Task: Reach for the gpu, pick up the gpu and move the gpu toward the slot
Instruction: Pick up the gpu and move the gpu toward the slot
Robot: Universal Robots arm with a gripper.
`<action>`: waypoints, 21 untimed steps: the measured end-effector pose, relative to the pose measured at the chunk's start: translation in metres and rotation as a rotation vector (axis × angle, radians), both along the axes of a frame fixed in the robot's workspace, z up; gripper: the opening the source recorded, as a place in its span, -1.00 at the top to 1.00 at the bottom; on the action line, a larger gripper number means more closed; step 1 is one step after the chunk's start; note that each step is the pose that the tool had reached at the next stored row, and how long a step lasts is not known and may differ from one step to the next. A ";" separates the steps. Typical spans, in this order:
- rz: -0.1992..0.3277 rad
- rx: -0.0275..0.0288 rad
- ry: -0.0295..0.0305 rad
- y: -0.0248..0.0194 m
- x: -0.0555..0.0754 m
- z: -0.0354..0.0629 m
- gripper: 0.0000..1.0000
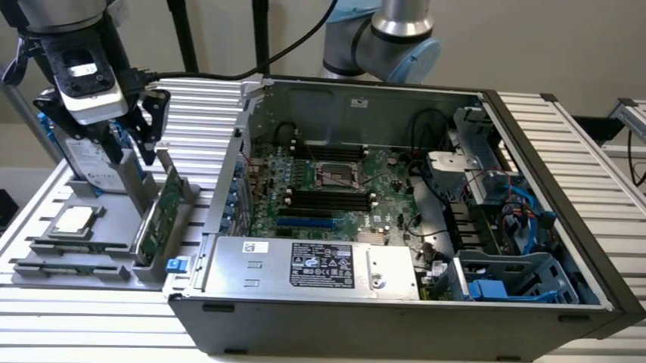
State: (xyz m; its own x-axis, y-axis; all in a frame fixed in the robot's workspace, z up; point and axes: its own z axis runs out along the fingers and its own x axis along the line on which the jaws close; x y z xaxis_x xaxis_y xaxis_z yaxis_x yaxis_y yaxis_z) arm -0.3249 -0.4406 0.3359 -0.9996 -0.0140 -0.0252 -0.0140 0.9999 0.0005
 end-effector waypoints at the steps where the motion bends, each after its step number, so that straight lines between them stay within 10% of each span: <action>1: 0.000 -0.0004 -0.0001 -0.0011 0.000 -0.0019 0.04; 7: -0.002 -0.0016 -0.0048 -0.0031 -0.003 -0.0129 0.04; 15: -0.002 -0.0032 -0.0356 -0.0031 -0.012 -0.0258 0.04; 21: -0.002 -0.0032 -0.0382 -0.0031 -0.012 -0.0367 0.04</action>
